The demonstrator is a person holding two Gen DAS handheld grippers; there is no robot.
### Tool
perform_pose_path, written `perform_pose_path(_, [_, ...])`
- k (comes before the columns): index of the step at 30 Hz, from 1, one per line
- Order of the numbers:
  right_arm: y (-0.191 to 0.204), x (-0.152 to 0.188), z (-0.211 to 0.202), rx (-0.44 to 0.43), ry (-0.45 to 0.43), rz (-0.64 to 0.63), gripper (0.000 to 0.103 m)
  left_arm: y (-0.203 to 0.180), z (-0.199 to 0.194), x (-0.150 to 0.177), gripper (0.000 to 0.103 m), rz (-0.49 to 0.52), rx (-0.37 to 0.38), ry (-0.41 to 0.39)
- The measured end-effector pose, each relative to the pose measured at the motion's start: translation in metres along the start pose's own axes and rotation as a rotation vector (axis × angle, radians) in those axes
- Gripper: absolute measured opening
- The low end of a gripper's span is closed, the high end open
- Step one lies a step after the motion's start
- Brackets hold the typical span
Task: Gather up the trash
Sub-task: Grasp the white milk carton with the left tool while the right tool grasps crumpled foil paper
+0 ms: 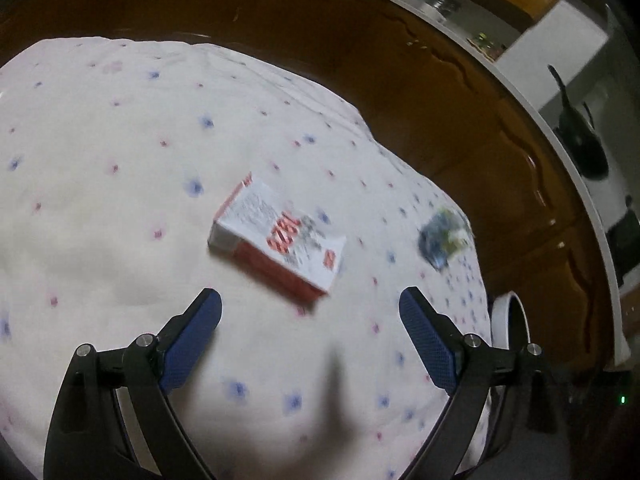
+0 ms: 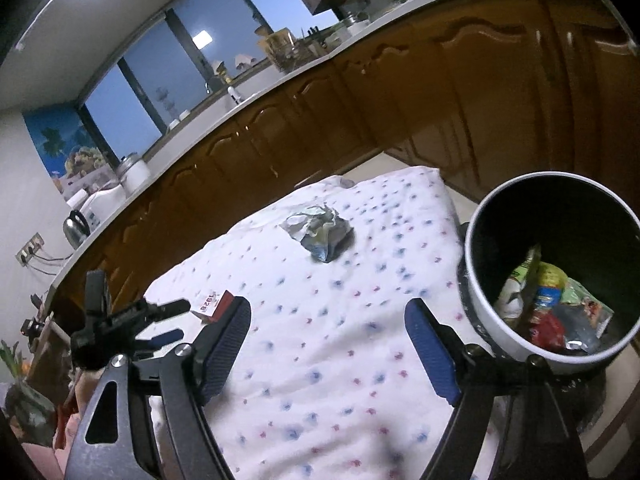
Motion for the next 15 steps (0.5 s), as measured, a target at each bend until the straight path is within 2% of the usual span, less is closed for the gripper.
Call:
perform_pose_path(4, [0.001, -0.007, 0.016, -0.009, 0.023, -0.010, 0.081, 0.000, 0.017, -0.021, 0.092, -0.040, -0.009, 0.025])
perform_pose_path(7, [0.002, -0.015, 0.031, -0.016, 0.044, -0.019, 0.081, -0.004, 0.034, -0.037, 0.092, -0.031, -0.081, 0.032])
perform_pose_path(12, [0.001, -0.028, 0.069, -0.021, 0.083, -0.026, 0.081, -0.023, 0.052, -0.054, 0.090, 0.077, -0.148, -0.014])
perform_pose_path(13, [0.000, -0.031, 0.077, -0.020, 0.088, -0.028, 0.081, -0.028, 0.055, -0.055, 0.081, 0.110, -0.148, -0.019])
perform_pose_path(14, [-0.001, -0.033, 0.086, -0.013, 0.092, -0.032, 0.081, -0.033, 0.057, -0.054, 0.063, 0.142, -0.142, -0.019])
perform_pose_path(15, [-0.003, -0.036, 0.094, -0.008, 0.097, -0.034, 0.081, -0.039, 0.060, -0.052, 0.055, 0.177, -0.128, -0.007])
Point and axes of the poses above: each gripper's, at about its wrist camera, not at the fingertips, and z roughly the way its jaws point, y to its left, x to its underside, the point moved 4 cm from there along z, roughly the way its jaws point, and after that the axes turned 12 degrees about -x, right-handed, at the moved point
